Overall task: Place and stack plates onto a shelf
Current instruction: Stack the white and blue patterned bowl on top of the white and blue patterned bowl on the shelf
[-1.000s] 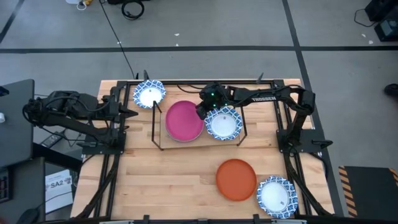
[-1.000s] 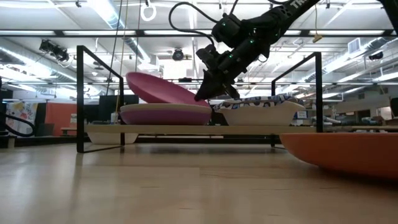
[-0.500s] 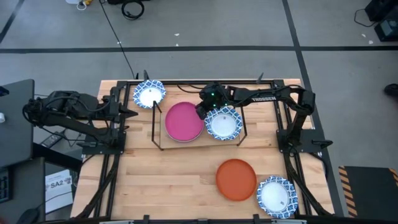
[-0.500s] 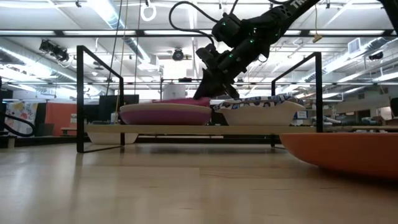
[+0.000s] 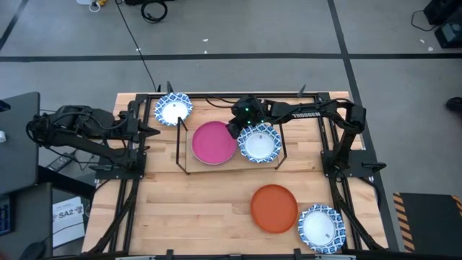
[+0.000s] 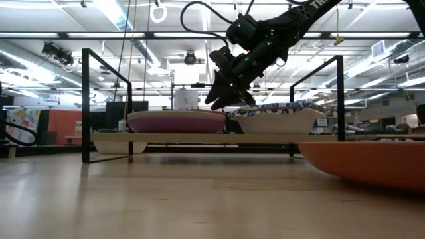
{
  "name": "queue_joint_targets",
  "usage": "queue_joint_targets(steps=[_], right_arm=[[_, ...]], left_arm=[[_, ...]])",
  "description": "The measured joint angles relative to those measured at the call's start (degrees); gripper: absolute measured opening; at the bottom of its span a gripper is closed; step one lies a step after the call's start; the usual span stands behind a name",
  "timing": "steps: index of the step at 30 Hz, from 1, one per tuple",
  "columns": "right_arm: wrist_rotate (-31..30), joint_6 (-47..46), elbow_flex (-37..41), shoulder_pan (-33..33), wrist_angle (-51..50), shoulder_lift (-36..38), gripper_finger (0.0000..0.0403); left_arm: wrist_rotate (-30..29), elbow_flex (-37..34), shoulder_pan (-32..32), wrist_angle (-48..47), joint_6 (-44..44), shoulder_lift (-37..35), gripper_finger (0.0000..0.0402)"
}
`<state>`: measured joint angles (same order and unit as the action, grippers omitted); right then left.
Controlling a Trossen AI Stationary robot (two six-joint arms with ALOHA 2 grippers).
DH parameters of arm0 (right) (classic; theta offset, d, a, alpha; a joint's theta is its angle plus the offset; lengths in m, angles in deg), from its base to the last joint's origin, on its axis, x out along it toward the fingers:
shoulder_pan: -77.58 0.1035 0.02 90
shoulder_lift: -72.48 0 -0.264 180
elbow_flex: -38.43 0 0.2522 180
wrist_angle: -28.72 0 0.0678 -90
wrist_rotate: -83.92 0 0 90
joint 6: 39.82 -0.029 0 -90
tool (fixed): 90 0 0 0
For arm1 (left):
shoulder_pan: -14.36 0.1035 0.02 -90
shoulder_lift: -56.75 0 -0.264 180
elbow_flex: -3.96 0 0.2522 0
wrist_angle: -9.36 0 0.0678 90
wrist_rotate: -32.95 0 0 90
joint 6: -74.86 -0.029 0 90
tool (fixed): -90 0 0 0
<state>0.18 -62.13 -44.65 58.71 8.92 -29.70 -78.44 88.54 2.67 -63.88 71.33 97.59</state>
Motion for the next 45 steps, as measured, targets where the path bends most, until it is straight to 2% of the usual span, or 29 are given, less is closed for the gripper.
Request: queue_joint_targets(steps=[3, 6, 11, 13, 17, 23, 27, 35, 40, 45], right_arm=[[0.47, 0.0, 0.01, -0.39, -0.01, 0.04, 0.0151], [4.78, 0.0, 0.07, -1.55, -0.13, 0.83, 0.0149], [12.76, 0.75, 0.07, -3.43, -0.1, 4.31, 0.015], [13.16, 2.78, 0.07, -3.64, -0.12, 6.4, 0.015], [13.0, 6.16, 0.07, -3.65, -0.05, 10.98, 0.0149], [12.92, 6.45, 0.07, -3.62, 0.01, 17.76, 0.015], [12.87, 6.45, 0.07, -3.53, 0.02, 21.14, 0.0149], [12.87, 6.51, 0.07, -2.33, -0.12, 23.96, 0.0149], [12.87, 9.27, 0.07, -1.01, -1.67, 25.07, 0.015], [12.9, 9.44, 0.07, -0.61, -2.8, 26.2, 0.0149]], left_arm=[[0.0, 0.0, 0.0, 0.02, 0.0, 0.0, 0.0007], [-1.34, 0.0, -0.04, 0.12, 0.02, 0.0, 0.0007], [-11.43, 0.0, 0.0, 1.67, 2.97, 0.02, 0.0007], [-14.3, 0.0, 0.03, 2.1, 3.32, 0.02, 0.0007], [-16.08, 0.0, 0.88, 2.67, 3.52, 0.02, 0.0007], [-16.43, 0.0, 8.77, 2.88, 4.39, 1.05, 0.0007], [-12.32, 0.0, 16.77, 2.89, 2.03, 2.46, 0.0007], [3.49, 0.0, 37.1, 2.04, -6.06, 8.84, 0.0006], [12.03, 0.0, 50.19, -2.1, -12.33, 14.59, 0.0006], [14.25, 0.0, 60.73, -6.66, -20.67, 20.63, 0.0006]])
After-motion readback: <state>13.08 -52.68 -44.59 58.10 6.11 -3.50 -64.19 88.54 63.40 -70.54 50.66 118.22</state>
